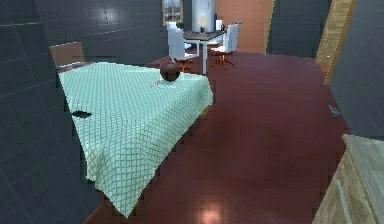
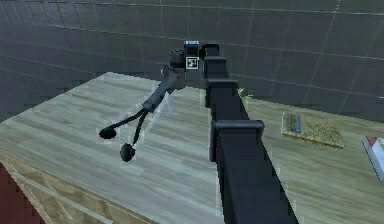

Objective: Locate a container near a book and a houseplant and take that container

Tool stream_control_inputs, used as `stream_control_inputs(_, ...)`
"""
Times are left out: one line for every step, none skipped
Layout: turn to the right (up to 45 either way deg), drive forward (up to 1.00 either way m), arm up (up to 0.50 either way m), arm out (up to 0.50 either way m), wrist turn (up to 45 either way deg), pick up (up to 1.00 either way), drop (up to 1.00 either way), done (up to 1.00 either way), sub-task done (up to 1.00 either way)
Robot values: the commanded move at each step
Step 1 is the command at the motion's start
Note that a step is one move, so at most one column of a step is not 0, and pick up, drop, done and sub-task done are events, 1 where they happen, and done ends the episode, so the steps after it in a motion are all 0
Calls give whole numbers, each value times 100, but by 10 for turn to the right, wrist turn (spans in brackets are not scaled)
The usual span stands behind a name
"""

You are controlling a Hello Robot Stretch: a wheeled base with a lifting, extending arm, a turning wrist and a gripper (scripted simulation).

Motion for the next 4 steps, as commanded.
stream_control_inputs(0,0,0,0,450,0,0,0,0)
stream_control_inputs(0,0,0,0,450,0,0,0,0)
stream_control_inputs(0,0,0,0,240,0,0,0,0)
stream_control_inputs(0,0,0,0,0,100,0,0,0)
